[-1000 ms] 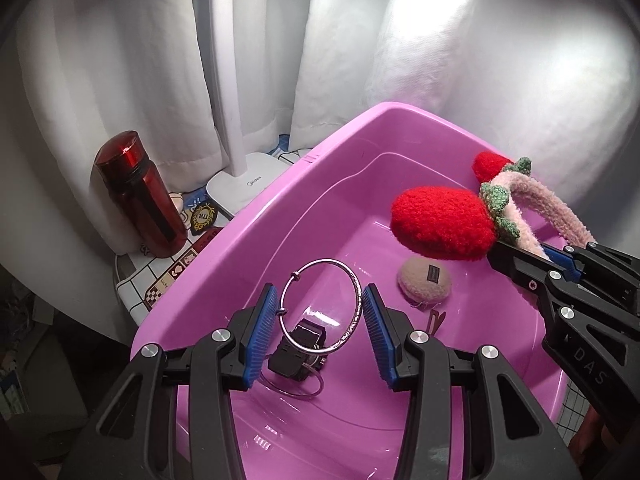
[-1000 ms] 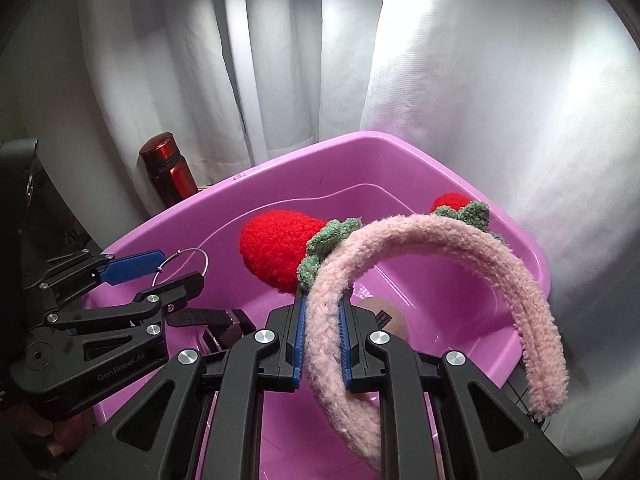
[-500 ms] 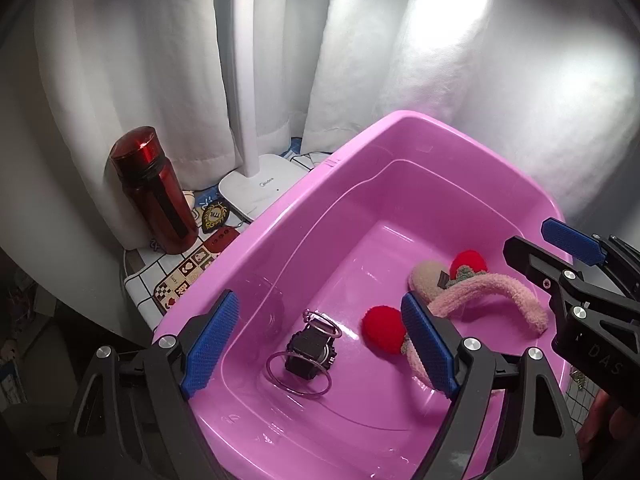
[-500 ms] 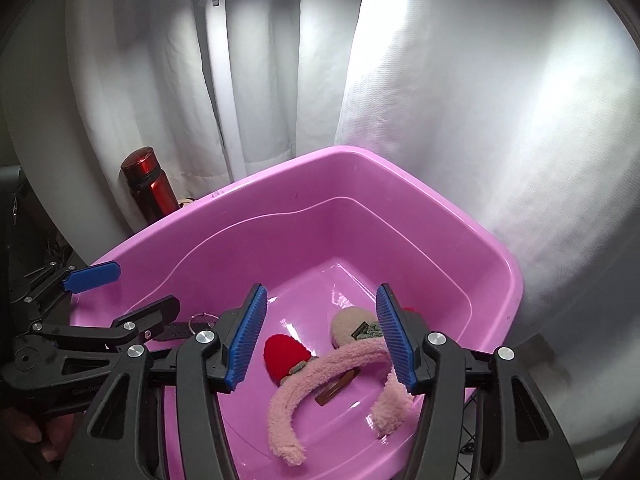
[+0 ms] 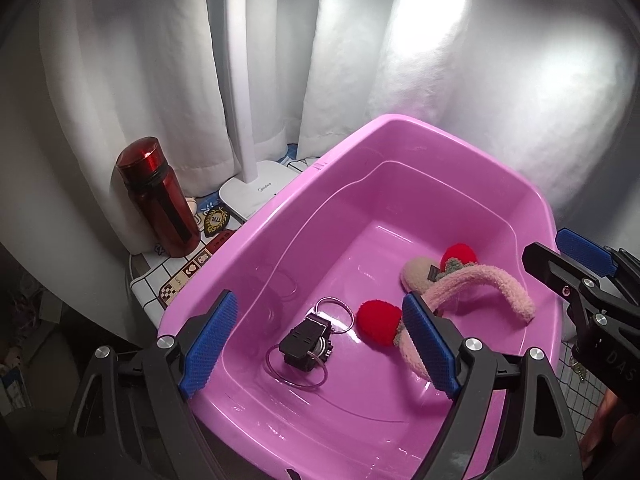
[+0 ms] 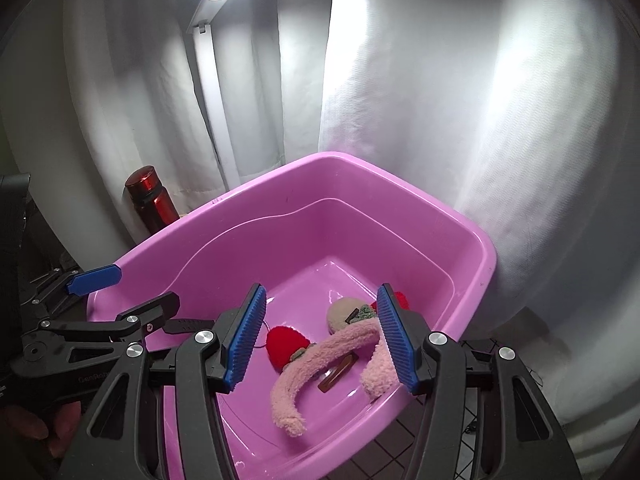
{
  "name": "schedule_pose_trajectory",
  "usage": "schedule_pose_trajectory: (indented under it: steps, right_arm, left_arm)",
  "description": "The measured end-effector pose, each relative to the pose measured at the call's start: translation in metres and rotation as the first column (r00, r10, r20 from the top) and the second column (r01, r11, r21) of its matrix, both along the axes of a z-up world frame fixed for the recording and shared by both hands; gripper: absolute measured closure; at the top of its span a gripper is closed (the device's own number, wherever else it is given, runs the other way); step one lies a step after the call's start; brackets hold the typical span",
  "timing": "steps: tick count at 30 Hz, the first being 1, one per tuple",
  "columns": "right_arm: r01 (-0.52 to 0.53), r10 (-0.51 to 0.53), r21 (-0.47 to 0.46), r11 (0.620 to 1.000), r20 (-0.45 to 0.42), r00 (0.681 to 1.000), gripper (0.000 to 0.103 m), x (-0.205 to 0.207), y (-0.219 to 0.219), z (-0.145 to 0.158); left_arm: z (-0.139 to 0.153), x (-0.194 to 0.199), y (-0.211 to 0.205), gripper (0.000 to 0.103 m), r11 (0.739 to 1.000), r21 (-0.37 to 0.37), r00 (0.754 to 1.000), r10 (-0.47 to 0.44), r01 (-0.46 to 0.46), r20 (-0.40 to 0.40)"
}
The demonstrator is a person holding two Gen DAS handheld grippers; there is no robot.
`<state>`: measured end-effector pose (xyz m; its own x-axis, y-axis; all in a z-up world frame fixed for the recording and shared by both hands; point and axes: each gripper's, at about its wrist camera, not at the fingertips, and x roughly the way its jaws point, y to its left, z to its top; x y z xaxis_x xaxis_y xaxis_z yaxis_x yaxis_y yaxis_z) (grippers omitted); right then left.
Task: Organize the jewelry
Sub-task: 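Withdraw both tools from the tub back over the table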
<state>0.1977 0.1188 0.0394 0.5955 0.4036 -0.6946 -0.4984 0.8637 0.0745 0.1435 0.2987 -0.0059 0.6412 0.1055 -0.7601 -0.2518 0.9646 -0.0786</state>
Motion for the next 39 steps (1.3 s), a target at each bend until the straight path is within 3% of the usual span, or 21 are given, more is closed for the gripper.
schedule_pose_trajectory:
  steps: [23,39]
  right_arm:
    - [0.189,-0.194,0.113,0.975,0.03,0.981,0.047,-0.089,-0.114,0.014]
    - [0.363,-0.373,0.14,0.921,0.058,0.926,0.046,-0.152,-0.213,0.016]
  left_arm:
    - [0.033,-0.046,-0.085,0.02,0.989,0.03,0.986,-0.149,0.147,0.079]
    - [0.048,-0.073,-0.182,0.019,0.945,0.076,0.94,-0.324,0.317,0.108]
